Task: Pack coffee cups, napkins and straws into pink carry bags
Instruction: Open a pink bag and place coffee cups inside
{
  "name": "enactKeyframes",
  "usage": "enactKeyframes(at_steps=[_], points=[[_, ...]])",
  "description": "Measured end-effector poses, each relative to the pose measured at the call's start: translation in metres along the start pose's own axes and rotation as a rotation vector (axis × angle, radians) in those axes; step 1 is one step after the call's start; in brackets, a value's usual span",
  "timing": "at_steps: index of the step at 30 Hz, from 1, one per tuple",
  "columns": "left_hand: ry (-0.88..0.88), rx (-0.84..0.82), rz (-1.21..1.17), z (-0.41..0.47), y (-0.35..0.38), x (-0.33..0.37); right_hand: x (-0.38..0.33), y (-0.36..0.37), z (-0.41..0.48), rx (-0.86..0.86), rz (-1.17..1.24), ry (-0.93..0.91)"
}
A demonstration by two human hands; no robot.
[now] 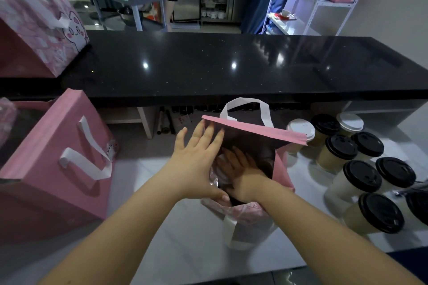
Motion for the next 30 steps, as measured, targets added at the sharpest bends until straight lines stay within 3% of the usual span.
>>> enactKeyframes(at_steps=[7, 13, 20, 24, 30], points=[[-0.017, 0.012, -0.047, 0.010, -0.017, -0.007, 0.025, -0.068, -0.006, 0.004, 0.161, 0.026], [0.067, 0.244, 0.050, 0.046, -0.061, 0.009, 0.065, -0.156, -0.043, 0.302, 0.395, 0.109], [0.173, 0.340, 0.054, 0.124, -0.077, 0.071, 0.144, -0.201, -0.077, 0.592, 0.292, 0.229], [0.195, 0.308, 0.063, 0.172, -0.056, 0.110, 0.200, -0.180, -0.087, 0.553, 0.278, 0.327], [0.191, 0.161, 0.138, 0.231, -0.015, 0.146, 0.253, -0.106, -0.067, 0.285, 0.285, 0.350]])
Point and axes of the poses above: each hand's wrist, its own z-axis towards the middle knuckle, its own y-axis out of the palm, x = y × z, the point moved 4 cm from there along z, towards the middle knuckle, and after that the axes turned 13 degrees about x, right-handed, at the moved point
